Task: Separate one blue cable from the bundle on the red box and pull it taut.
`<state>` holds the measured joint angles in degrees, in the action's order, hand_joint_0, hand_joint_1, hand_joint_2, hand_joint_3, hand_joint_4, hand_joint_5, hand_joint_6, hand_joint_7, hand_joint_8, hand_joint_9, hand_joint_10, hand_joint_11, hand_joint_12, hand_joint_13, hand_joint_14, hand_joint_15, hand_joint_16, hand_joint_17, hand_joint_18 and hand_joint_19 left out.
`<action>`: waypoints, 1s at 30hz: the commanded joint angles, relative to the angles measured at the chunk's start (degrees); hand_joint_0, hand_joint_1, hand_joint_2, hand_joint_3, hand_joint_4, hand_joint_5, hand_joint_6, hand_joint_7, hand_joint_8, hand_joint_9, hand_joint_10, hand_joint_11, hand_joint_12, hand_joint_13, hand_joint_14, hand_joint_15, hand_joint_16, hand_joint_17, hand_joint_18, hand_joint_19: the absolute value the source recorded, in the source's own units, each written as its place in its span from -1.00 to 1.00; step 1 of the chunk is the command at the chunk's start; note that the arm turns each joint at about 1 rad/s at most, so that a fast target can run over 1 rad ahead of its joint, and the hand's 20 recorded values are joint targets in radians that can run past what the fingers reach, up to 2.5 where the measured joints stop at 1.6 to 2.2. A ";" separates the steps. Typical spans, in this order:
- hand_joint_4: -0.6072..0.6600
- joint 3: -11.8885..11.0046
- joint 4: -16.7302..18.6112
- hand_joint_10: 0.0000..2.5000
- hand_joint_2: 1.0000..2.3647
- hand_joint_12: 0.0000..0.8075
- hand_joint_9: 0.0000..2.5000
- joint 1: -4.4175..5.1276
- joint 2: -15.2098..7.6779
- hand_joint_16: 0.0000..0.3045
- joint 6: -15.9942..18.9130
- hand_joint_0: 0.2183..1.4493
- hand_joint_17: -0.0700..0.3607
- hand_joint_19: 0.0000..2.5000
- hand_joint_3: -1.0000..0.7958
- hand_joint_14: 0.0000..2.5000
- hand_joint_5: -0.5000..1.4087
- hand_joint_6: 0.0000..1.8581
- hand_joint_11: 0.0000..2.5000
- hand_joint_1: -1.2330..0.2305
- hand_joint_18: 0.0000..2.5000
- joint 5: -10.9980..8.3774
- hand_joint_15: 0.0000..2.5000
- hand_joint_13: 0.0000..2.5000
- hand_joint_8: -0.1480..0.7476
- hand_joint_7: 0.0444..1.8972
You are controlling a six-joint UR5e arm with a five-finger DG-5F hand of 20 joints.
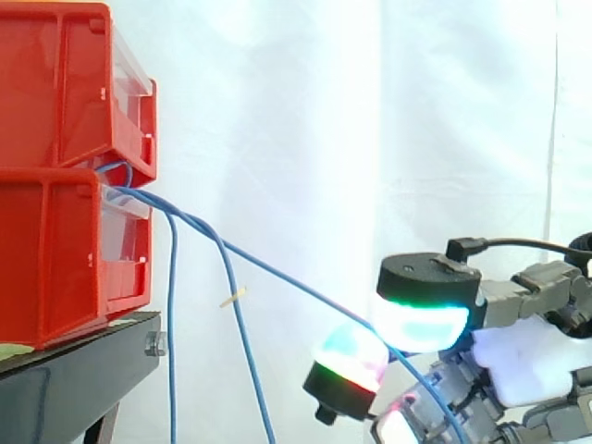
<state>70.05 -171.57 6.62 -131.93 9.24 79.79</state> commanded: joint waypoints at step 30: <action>0.03 0.00 -4.48 -0.99 -0.99 0.01 -0.16 0.42 1.94 -0.66 -5.20 -0.36 -0.13 -0.63 -0.08 -0.99 -0.51 -0.04 -0.73 -0.52 -0.49 -1.04 -0.65 -0.25 0.02 -0.01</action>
<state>70.05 -176.45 7.00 -129.99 4.05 78.75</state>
